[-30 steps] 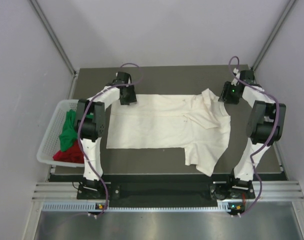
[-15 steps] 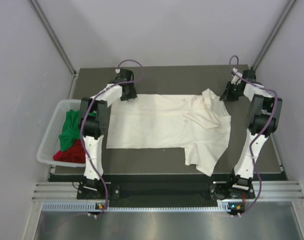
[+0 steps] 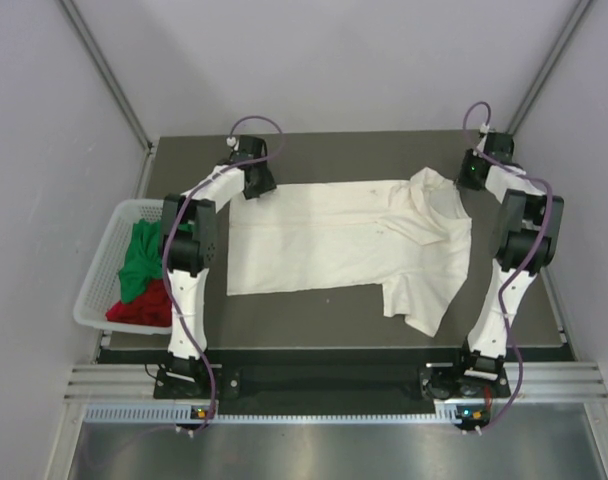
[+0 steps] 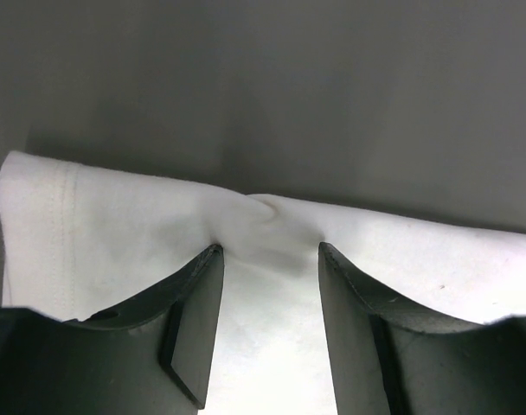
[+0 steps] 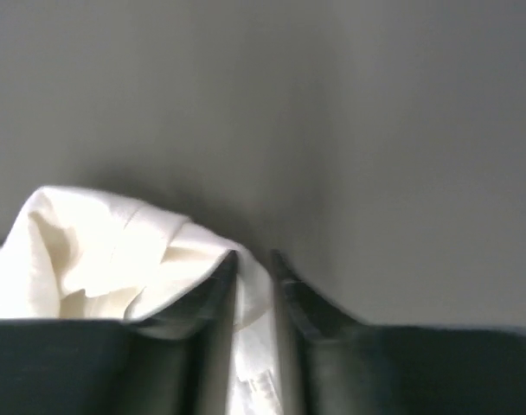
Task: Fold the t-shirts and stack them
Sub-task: Fold the tshirt
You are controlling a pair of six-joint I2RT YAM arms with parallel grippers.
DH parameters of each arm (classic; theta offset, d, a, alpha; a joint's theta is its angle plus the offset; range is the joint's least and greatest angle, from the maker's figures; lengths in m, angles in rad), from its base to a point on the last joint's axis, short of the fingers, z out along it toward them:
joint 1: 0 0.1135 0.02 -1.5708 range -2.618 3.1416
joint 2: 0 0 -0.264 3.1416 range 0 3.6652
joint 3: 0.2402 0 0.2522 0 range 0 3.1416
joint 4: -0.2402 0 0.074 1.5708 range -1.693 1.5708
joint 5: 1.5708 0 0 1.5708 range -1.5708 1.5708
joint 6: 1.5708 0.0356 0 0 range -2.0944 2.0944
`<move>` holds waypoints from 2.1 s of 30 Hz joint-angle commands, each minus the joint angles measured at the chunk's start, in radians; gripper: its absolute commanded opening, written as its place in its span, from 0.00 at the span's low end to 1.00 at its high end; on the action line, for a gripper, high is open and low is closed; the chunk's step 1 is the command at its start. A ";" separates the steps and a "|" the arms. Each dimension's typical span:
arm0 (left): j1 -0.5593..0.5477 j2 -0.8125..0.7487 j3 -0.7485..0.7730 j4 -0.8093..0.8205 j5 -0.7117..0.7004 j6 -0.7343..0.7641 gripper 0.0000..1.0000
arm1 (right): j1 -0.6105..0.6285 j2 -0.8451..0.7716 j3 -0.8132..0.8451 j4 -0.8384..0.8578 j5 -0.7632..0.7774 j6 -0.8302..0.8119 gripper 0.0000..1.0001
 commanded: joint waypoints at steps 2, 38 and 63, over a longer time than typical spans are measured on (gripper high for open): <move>0.006 0.010 0.035 0.005 0.040 -0.020 0.53 | 0.023 -0.088 0.081 0.006 0.245 0.041 0.34; 0.013 -0.012 -0.059 0.042 0.076 -0.060 0.54 | 0.497 0.134 0.254 -0.025 0.772 -0.397 0.43; 0.021 -0.059 -0.065 0.076 0.184 -0.060 0.55 | 0.368 -0.079 0.217 -0.097 0.519 -0.236 0.30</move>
